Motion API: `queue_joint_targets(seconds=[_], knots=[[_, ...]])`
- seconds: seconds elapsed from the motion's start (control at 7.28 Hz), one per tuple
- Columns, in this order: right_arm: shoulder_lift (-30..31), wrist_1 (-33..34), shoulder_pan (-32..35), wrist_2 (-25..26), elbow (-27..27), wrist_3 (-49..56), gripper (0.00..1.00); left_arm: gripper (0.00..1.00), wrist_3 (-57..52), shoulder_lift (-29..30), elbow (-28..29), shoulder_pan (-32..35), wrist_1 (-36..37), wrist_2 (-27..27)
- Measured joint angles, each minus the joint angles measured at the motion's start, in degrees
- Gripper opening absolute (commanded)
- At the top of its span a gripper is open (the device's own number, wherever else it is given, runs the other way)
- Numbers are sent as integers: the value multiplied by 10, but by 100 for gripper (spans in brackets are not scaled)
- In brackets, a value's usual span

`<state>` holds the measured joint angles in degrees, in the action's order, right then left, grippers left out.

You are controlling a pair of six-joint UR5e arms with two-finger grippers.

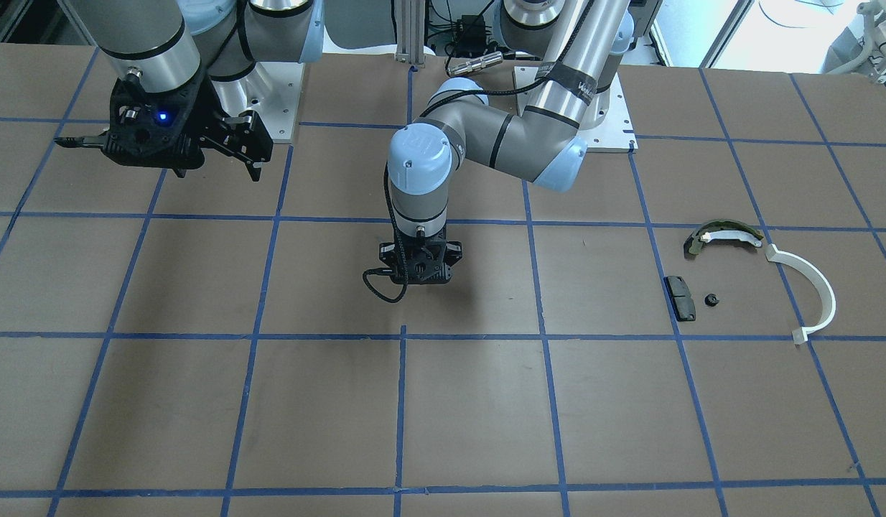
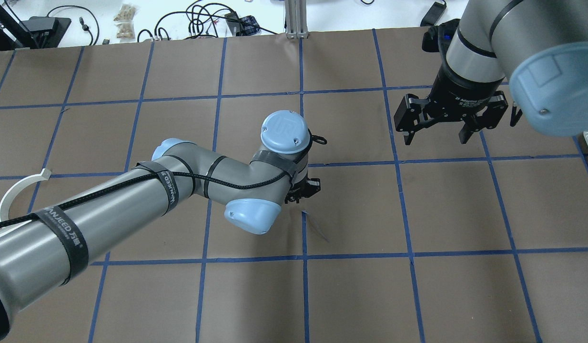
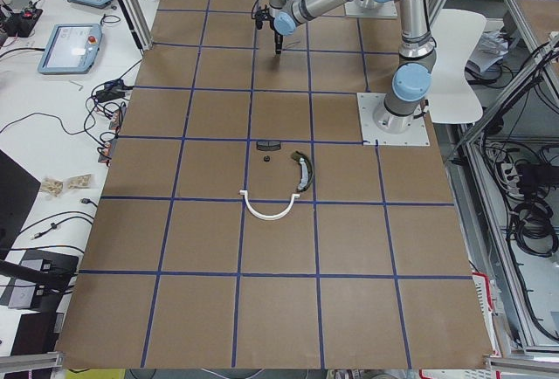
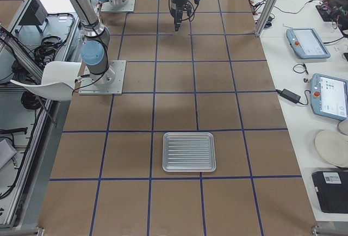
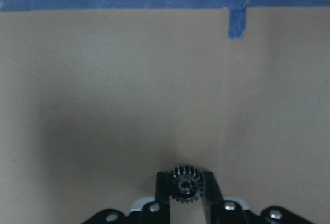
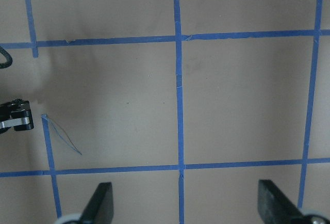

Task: Place bearing gear from tray to pile

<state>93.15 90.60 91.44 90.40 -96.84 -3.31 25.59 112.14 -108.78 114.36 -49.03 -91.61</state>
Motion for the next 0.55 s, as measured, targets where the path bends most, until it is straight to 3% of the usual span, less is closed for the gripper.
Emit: queue_joint_targets(seconds=[0.27, 0.55], knots=[[1, 0, 2, -1, 4, -5, 100, 0, -17, -26, 0, -56, -16, -4], [1, 1, 3, -3, 9, -7, 100, 0, -108, -49, -3, -163, -51, -6]])
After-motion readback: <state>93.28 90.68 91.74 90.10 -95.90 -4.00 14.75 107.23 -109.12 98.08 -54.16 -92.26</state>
